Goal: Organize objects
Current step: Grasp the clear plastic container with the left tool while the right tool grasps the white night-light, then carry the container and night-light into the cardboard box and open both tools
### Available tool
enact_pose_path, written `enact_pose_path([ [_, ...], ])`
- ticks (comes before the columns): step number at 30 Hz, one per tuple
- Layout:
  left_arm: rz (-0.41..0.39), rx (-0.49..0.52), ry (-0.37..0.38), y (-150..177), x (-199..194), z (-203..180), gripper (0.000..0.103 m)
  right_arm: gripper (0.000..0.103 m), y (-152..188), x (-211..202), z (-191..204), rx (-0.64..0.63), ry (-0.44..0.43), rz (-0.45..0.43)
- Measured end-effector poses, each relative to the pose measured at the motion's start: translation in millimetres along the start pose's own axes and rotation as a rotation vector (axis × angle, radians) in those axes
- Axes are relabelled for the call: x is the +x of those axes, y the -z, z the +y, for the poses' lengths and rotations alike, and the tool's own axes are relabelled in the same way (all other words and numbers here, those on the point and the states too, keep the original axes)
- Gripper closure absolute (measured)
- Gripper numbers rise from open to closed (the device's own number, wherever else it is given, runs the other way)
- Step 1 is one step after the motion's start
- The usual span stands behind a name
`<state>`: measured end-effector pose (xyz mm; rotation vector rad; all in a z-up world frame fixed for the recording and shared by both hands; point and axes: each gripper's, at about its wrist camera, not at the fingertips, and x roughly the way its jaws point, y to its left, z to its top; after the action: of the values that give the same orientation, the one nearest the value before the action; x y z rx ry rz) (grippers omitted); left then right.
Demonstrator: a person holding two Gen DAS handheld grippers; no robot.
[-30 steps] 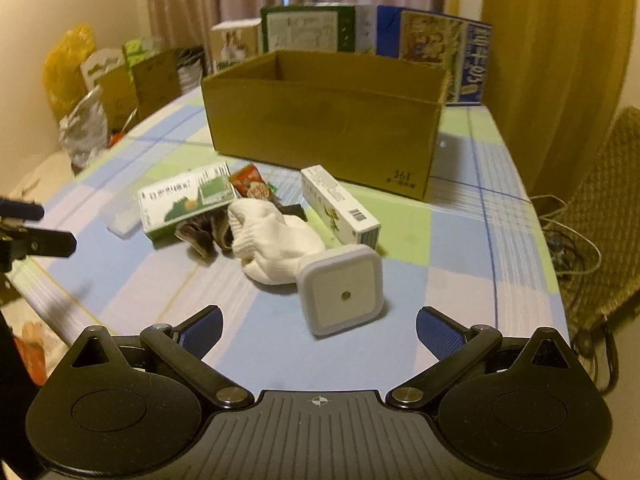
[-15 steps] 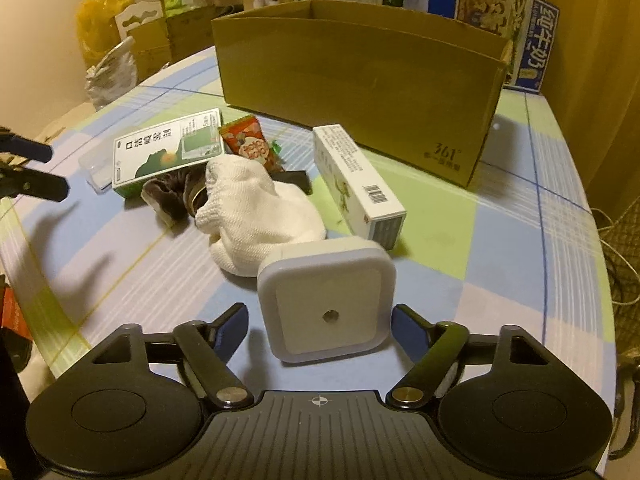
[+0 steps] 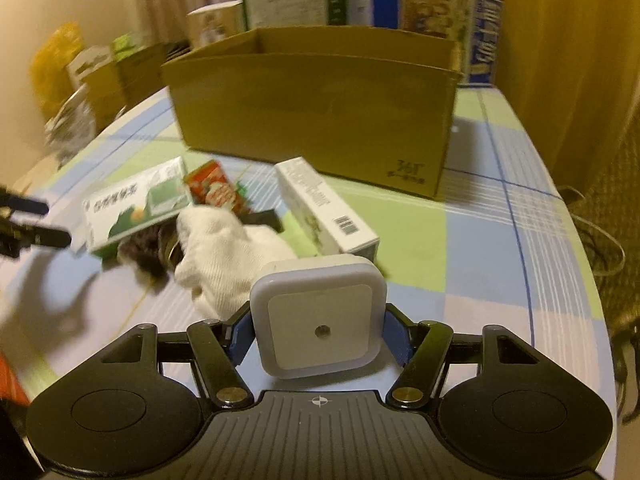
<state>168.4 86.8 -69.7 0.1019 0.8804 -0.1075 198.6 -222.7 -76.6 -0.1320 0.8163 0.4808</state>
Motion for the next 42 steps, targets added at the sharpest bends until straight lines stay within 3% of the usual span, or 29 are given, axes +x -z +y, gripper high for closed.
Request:
enact_pose_path([
  [4,0.002,0.000,-0.035,-1.3,12.5,12.1,0.032,0.040,-5.5,3.9,2.4,0.033,0.022,0.001],
  [11,0.024,0.001,-0.018,-5.0,37.8,21.5,0.051,0.040,-9.8,13.6,6.9,0.032,0.034,0.015],
  [21,0.016,0.026,-0.061,-8.5,38.7,17.0,0.053,0.040,-15.1,16.1,11.2,0.045,0.038,0.031],
  [27,-0.029,-0.016,-0.079,-14.8,16.1,21.6,0.053,0.040,-15.8,3.2,15.3,0.030,0.025,-0.022],
  [42,-0.109,0.009,-0.003,-46.9,-37.8,-16.9,0.053,0.040,-41.0,-25.6,35.8,0.062,-0.010,-0.103],
])
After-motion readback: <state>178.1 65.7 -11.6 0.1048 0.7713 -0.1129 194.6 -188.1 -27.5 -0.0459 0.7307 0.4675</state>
